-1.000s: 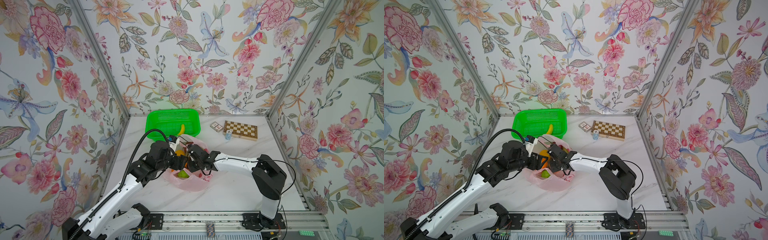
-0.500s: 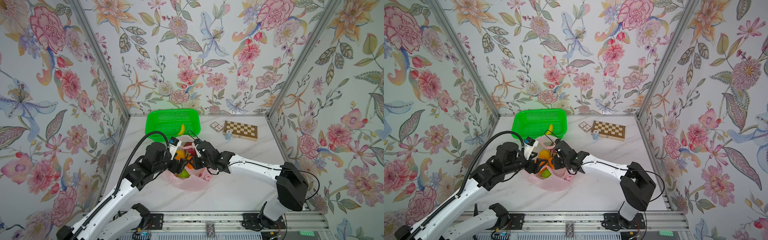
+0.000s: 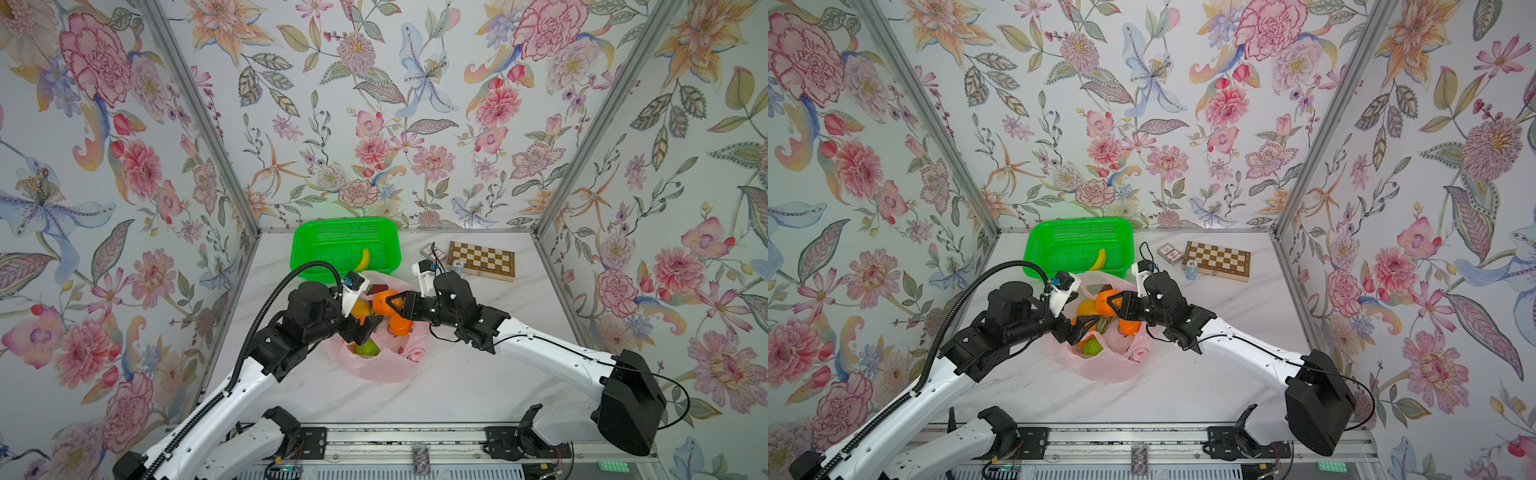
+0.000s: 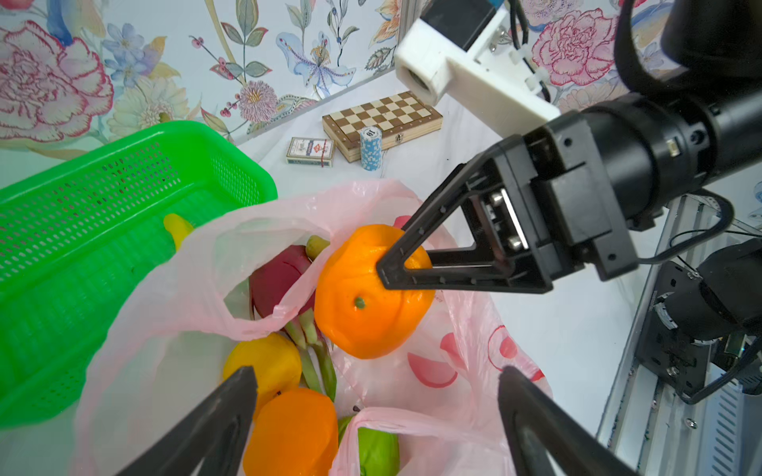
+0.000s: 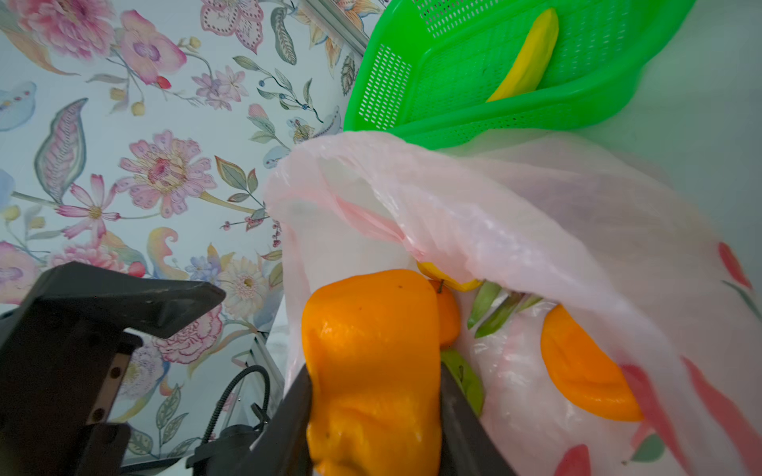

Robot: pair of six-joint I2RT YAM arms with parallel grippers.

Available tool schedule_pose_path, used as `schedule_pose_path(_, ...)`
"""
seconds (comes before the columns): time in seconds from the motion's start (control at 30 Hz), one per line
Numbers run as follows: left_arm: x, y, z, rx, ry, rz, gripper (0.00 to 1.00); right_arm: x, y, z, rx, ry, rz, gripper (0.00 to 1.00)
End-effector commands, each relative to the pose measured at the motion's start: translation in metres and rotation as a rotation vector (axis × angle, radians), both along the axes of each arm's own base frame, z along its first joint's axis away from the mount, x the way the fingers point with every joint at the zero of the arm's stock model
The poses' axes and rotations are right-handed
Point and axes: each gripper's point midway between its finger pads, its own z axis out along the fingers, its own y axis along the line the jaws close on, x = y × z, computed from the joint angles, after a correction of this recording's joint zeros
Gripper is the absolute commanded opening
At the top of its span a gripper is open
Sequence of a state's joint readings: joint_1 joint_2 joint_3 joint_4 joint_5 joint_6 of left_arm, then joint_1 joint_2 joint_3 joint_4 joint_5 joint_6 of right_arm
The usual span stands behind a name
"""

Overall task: Untie the knot of the plastic bag and take out the fruit
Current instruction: 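Lift the orange out with the right gripper toward the left gripper, then take the orange with the left gripper while the right gripper releases it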

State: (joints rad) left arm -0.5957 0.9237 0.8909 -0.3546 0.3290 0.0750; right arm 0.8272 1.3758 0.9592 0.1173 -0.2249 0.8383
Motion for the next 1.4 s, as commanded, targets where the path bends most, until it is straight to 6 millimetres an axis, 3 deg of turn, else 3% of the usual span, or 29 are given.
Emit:
schedule_pose_path(0.0,0.010,-0.007,0.003,0.038,-0.101,-0.022,0.97,-0.006,0.006,0.033,0.178,0.007,0.033,0.22)
schedule_pose_path(0.2,0.017,-0.019,-0.008,0.147,-0.164,-0.061,0.99,-0.017,0.009,0.047,0.267,0.028,0.078,0.20)
schedule_pose_path(0.4,0.020,-0.030,-0.012,0.133,-0.154,-0.091,0.98,-0.029,0.014,0.054,0.290,0.021,0.122,0.20)
schedule_pose_path(0.77,0.022,-0.036,0.000,0.081,-0.150,-0.087,0.67,-0.032,0.014,0.045,0.260,0.034,0.127,0.25)
schedule_pose_path(0.83,0.024,-0.036,0.002,0.078,-0.142,-0.078,0.63,-0.032,0.013,0.048,0.255,0.028,0.127,0.29)
schedule_pose_path(1.07,0.048,-0.024,0.019,0.068,-0.125,0.066,0.55,-0.025,-0.004,0.076,0.260,-0.066,0.060,0.65)
schedule_pose_path(1.23,0.077,-0.010,0.039,0.049,-0.118,0.168,0.53,-0.020,-0.018,0.094,0.249,-0.140,0.013,0.81)
schedule_pose_path(1.37,0.115,0.010,0.046,0.059,-0.083,0.301,0.52,-0.017,-0.022,0.106,0.243,-0.186,0.001,0.89)
